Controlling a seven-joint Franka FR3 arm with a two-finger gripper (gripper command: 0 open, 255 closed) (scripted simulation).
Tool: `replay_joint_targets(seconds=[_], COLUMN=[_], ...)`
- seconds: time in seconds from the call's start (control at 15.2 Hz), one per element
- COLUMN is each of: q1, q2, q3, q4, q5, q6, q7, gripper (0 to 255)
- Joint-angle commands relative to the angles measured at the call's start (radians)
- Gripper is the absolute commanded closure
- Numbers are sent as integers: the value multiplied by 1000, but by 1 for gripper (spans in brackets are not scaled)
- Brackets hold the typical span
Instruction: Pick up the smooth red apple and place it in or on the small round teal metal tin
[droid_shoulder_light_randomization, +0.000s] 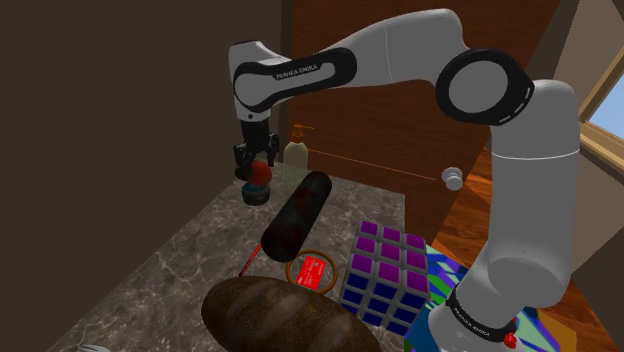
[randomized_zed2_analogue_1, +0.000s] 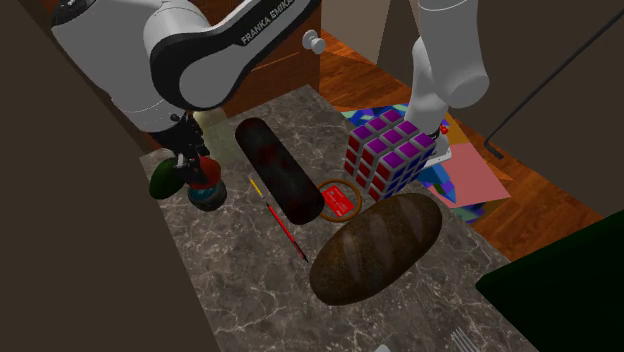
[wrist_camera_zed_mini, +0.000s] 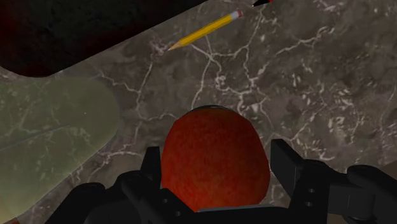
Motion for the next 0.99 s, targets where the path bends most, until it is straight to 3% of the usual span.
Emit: replay_joint_targets(seconds=[0.0,0.59,0.66,0.92], q1=[1,1,1,1], q2=[6,11,11,11], q3=[-1,-1,-1,-1], q4=[-21,-32,-32,-32], q5=[-2,-4,-4,-4], q6=[27,43,42,43], q7=[4,5,5,5], gripper=[255,255,0,0])
